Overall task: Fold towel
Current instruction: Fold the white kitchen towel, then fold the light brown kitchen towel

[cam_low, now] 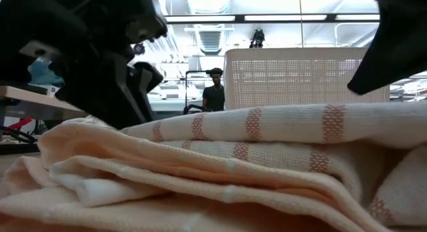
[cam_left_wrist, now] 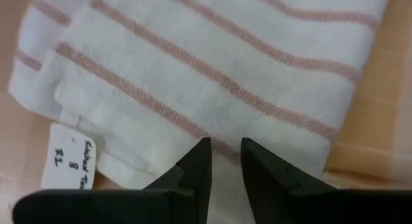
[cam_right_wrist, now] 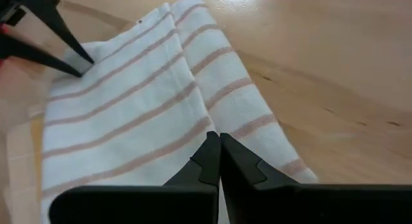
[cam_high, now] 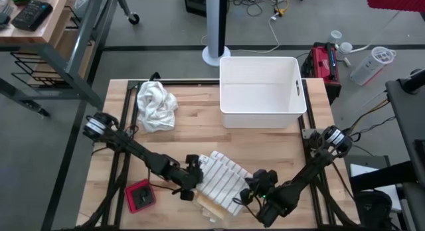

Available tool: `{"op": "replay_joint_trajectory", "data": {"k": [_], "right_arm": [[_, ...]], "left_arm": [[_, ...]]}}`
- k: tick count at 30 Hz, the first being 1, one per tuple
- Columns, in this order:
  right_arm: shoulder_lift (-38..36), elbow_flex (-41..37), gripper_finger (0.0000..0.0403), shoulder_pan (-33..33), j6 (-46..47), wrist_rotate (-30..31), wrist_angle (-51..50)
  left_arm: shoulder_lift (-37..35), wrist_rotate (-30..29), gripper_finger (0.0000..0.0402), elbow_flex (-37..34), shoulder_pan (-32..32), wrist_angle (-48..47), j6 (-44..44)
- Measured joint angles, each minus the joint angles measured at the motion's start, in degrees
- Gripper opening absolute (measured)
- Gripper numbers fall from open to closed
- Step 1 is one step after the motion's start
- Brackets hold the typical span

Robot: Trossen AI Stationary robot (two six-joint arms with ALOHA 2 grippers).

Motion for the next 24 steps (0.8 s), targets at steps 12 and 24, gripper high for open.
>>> {"op": "replay_joint_trajectory", "data": {"k": [12, 24], "right_arm": [[-3.3, -1.9, 0.0, 0.1, 0.5, 3.3, -12.4], [-17.4, -2.1, 0.0, -2.1, -22.8, 7.2, -21.2]], "left_arm": [[-14.6, -7.2, 0.0075, 4.1, 0.5, -22.8, 2.5], [-36.4, -32.2, 0.0075, 3.9, 4.6, -37.5, -4.1]]}}
